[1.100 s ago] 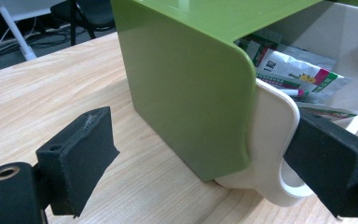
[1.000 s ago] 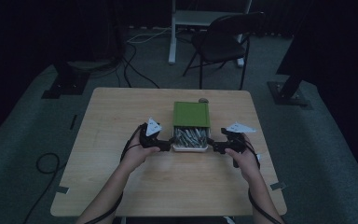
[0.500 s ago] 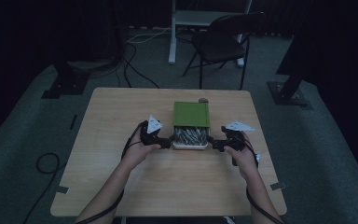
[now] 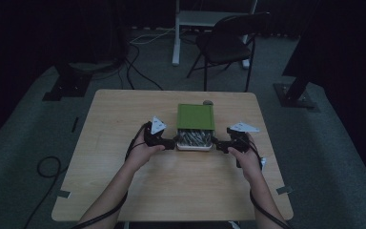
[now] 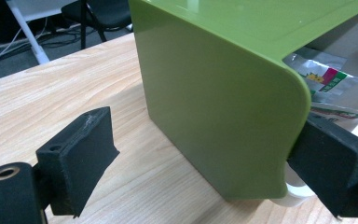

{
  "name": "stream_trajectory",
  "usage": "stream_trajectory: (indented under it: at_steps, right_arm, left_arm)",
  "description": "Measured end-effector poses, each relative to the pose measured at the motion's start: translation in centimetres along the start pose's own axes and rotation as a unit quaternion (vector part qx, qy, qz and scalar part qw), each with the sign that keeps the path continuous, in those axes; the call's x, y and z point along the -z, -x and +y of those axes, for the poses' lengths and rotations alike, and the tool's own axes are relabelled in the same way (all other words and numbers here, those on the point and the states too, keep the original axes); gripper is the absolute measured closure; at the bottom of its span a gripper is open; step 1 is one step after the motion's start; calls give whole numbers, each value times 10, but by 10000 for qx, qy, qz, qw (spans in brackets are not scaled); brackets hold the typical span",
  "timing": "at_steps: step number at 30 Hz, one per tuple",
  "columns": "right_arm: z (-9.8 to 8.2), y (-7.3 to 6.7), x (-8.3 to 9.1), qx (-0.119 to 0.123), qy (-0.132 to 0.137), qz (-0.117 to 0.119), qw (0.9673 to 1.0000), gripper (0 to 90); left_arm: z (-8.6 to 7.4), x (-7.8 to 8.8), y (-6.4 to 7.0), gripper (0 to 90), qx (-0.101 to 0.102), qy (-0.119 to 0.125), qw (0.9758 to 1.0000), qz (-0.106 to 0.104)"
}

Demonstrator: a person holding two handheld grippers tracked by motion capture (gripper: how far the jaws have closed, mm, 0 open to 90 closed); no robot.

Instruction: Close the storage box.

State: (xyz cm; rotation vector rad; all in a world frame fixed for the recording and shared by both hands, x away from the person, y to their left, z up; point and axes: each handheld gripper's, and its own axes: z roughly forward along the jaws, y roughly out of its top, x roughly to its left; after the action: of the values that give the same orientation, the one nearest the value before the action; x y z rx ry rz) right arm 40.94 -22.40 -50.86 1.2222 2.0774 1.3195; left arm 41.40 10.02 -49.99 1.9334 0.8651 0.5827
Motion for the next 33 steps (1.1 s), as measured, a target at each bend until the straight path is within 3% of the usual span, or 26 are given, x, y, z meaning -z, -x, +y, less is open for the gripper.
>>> stream_trajectory:
  at_steps: [8,13,19,33]
  right_arm:
    - [-2,-1,0,-26,33,-14,10000,112]
    - [-3,-3,1,-108,77,111,9999,112]
    - [-5,-5,5,-100,83,43,9999,112]
    - [-13,-1,15,-117,21,-62,9999,112]
  left_arm:
    - [-2,-1,2,99,-109,-55,9999,19]
    - [-2,3,6,99,13,85,10000,-45]
    - [0,10,10,98,24,172,9998,-62]
    - [-7,21,15,99,79,135,9998,83]
